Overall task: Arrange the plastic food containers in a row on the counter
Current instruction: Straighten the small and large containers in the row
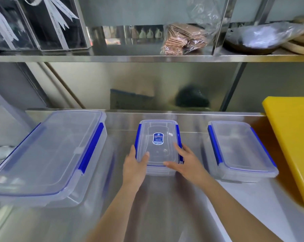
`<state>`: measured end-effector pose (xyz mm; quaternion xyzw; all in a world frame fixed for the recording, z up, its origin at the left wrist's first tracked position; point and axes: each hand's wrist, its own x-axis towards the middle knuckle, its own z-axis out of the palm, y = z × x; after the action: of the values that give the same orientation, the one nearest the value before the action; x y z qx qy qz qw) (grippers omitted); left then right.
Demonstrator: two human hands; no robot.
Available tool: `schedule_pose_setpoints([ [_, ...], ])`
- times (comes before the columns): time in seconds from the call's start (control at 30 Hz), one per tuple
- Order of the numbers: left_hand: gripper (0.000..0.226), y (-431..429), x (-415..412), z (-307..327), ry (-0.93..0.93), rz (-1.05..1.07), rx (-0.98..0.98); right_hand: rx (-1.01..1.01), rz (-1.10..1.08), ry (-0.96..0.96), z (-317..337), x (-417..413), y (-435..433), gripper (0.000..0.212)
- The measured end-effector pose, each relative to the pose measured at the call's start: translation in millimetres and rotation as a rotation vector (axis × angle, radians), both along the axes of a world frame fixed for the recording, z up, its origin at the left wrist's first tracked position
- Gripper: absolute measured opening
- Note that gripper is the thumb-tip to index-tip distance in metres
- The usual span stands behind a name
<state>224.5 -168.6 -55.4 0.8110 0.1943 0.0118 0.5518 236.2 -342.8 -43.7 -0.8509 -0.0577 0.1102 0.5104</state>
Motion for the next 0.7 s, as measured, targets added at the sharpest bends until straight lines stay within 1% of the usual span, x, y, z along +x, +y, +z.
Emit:
schedule_pose_setpoints([
  [0.13, 0.058, -12.4, 2.1, -3.4, 0.005, -0.014, 0.017, -0.066, -0.012, 0.015, -1.7, -1.4, -10.6, 0.079],
  [0.27, 0.059, -12.4, 3.5, -1.9, 0.039, -0.032, 0.076, -0.119, -0.01, 0.026, -4.5, -0.4, -10.0, 0.084],
  [0.43, 0.067, -17.5, -2.0, 11.8, 0.093, -0.038, 0.166, -0.205, 0.021, 0.042, 1.8, -1.7, -8.0, 0.082],
  [0.5, 0.069, -11.6, -9.7, 25.2, 0.033, 0.005, 0.201, -0.253, -0.019, -0.007, 8.0, -5.9, -5.3, 0.08],
  [0.53, 0.066, -4.9, -14.1, 32.7, -0.031, 0.027, 0.218, -0.248, -0.072, -0.06, 11.7, -8.9, -2.1, 0.076],
  [0.6, 0.056, 17.1, -23.6, 51.0, -0.187, 0.084, 0.285, -0.246, -0.175, -0.22, 18.2, -14.6, 10.1, 0.065],
  [0.63, 0.05, 32.6, -27.9, 59.9, -0.263, 0.127, 0.332, -0.276, -0.191, -0.287, 20.7, -16.9, 20.4, 0.061],
  [0.7, 0.038, 71.3, -33.6, 75.8, -0.362, 0.239, 0.435, -0.302, -0.146, -0.363, 24.7, -22.3, 49.2, 0.057],
])
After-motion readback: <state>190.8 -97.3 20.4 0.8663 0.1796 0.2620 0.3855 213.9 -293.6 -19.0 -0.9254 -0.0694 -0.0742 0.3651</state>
